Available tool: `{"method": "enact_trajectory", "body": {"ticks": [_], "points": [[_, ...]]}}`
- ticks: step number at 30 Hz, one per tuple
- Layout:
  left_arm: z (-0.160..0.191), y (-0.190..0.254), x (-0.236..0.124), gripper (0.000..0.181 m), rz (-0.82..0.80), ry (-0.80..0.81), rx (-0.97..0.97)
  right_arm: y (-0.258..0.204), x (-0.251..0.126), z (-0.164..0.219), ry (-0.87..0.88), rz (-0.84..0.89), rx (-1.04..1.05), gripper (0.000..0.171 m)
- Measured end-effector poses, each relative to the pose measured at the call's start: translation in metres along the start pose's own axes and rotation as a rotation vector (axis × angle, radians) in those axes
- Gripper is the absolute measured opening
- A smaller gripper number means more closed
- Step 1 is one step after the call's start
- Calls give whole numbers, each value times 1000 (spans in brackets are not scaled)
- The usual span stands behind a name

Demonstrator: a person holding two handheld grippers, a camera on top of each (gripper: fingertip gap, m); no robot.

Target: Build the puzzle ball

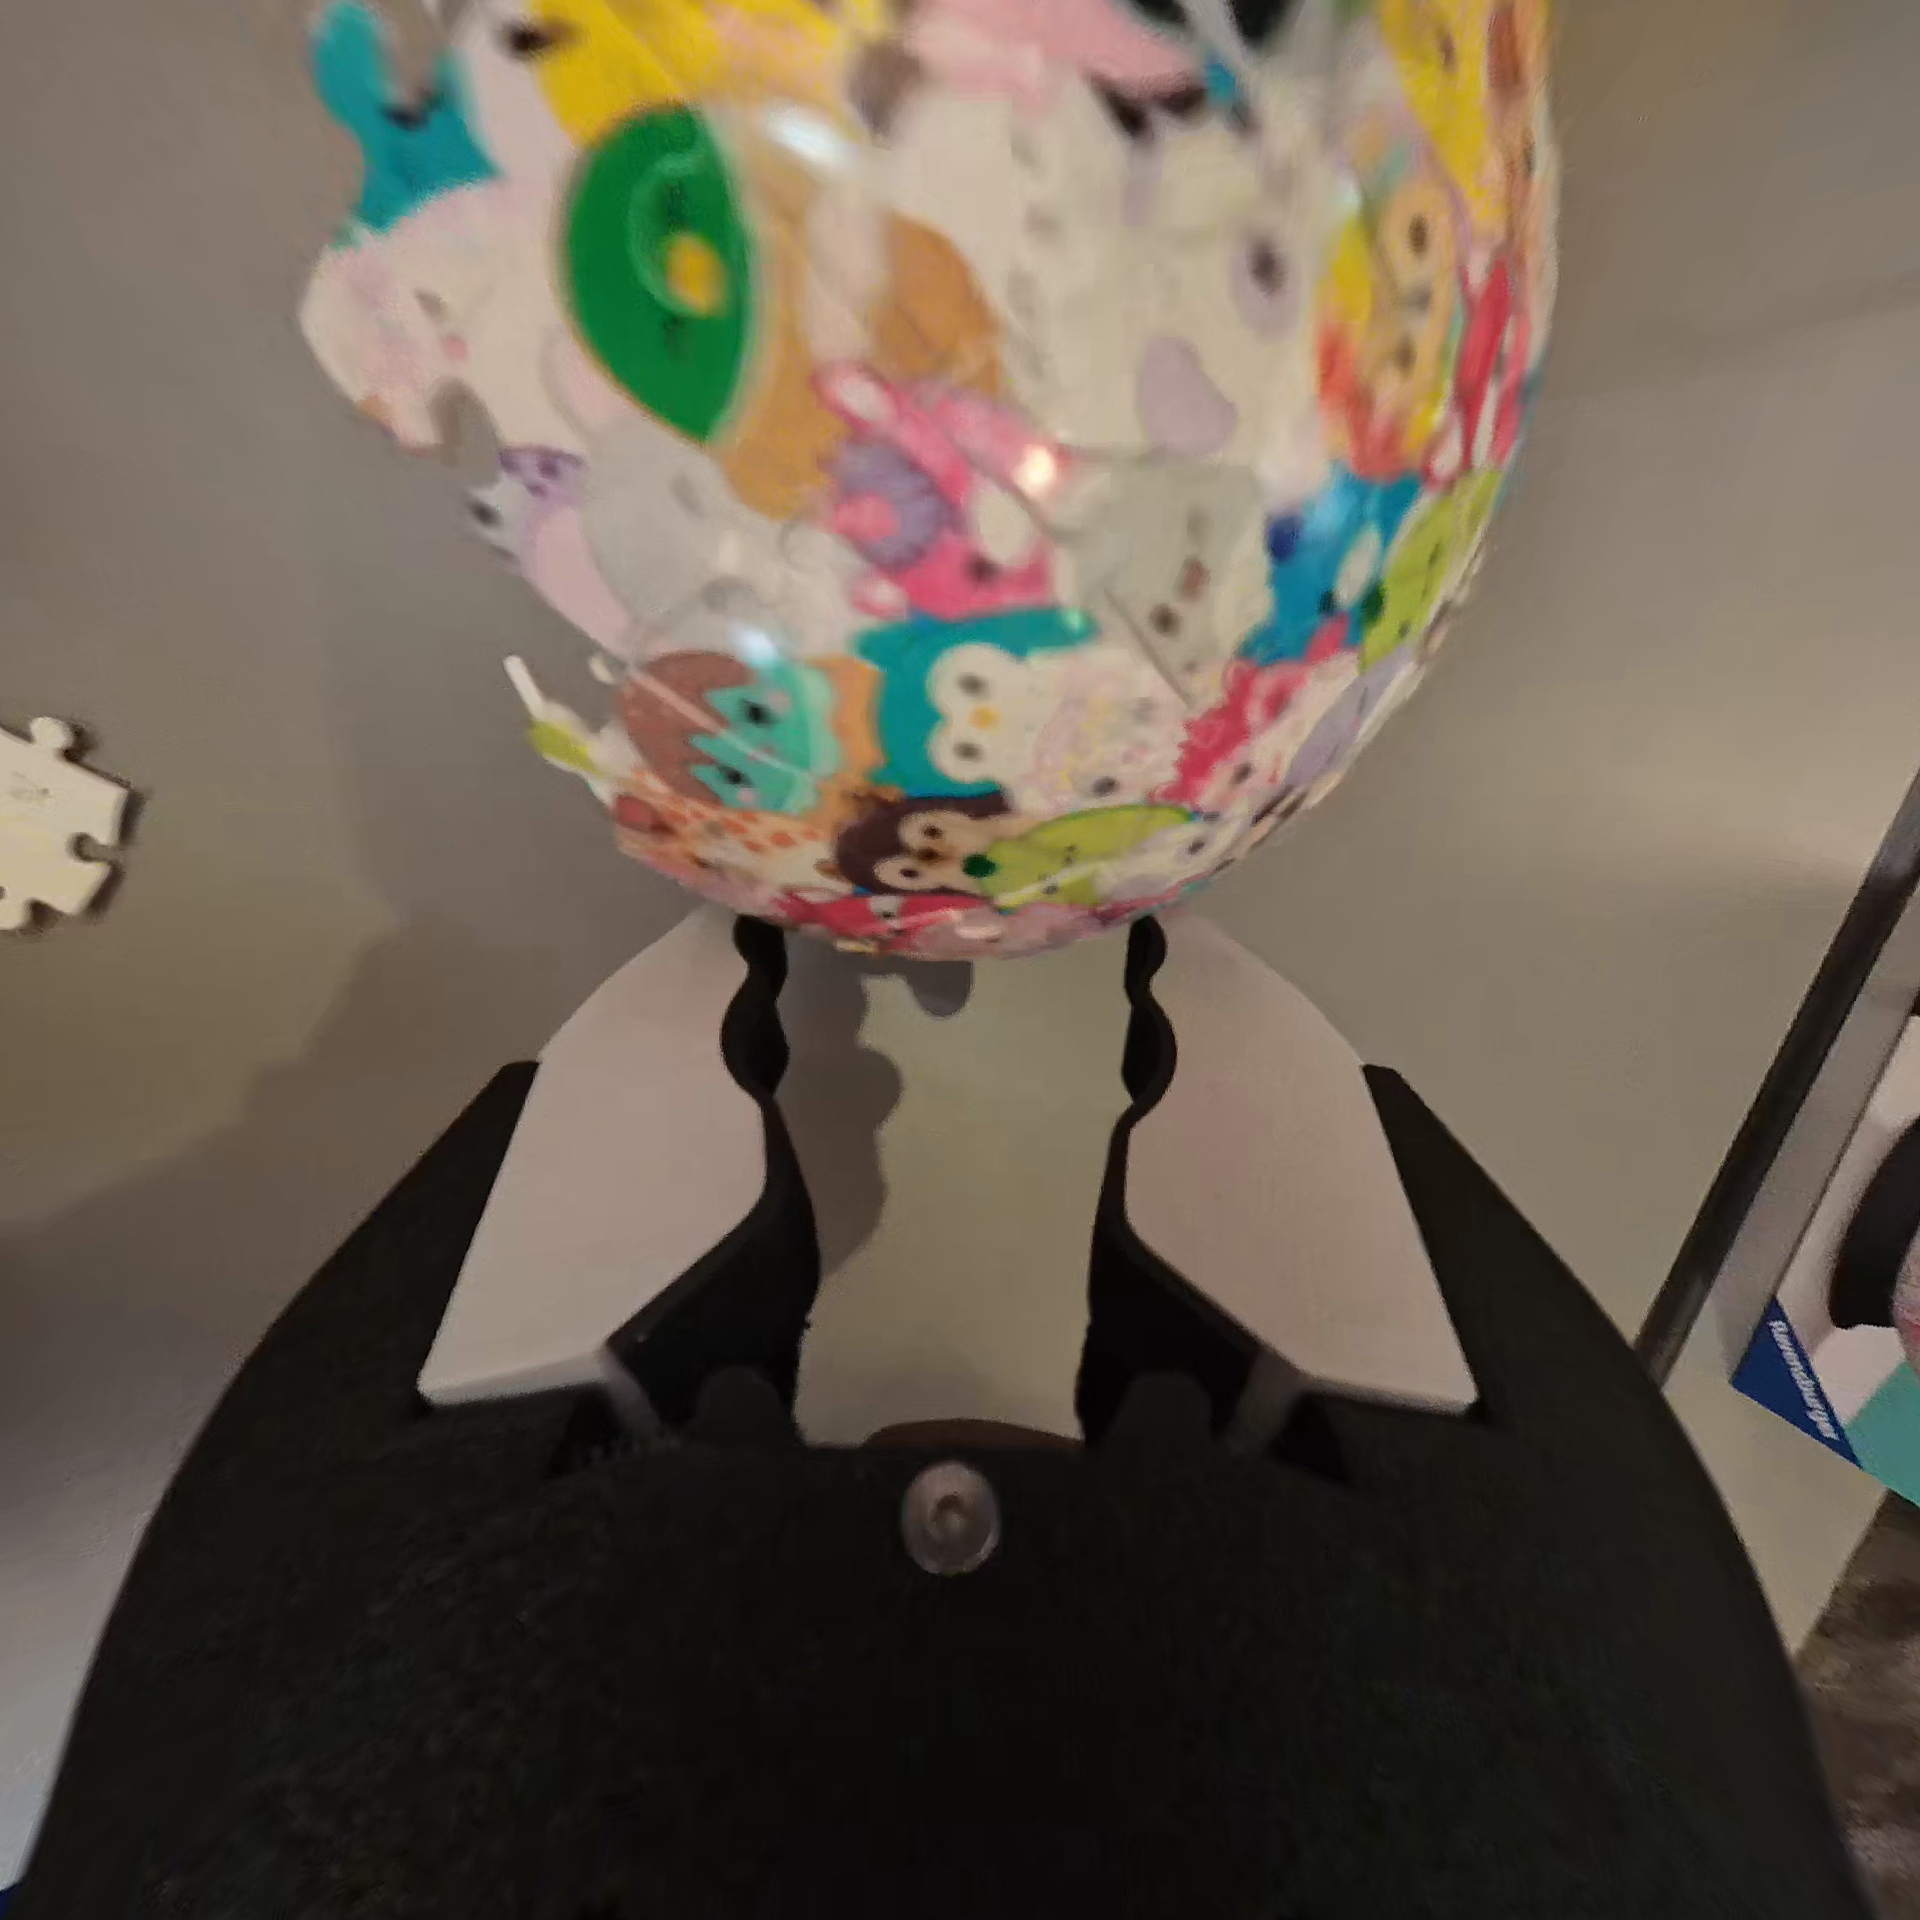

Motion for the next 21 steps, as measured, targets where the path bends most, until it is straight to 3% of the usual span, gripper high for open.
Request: {"method": "enact_trajectory", "body": {"ticks": [7, 12, 16, 21], "points": [[3, 1, 0, 77, -36, -6, 1, 0, -4, -8, -29, 65, -64, 69], [5, -2, 2, 75, 23, 11, -8, 0, 1, 1, 11, -8, 12, 64], [15, 1, 3, 79, 108, -26, -9, 5, 0, 22, 56, -126, 69, 63], [18, 3, 15, 75, 321, -78, -32, 16, 11, 32, 50, -426, 137, 60]]}}
Point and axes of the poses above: each gripper's, where its closed fingertips meet, x out along the fingers, z out of its underside, y = z × x across the jaws, the point moved 7 cm from there along -x, back along the fingers, and after that the axes turned 10 degrees about z, right-handed, at the moved point
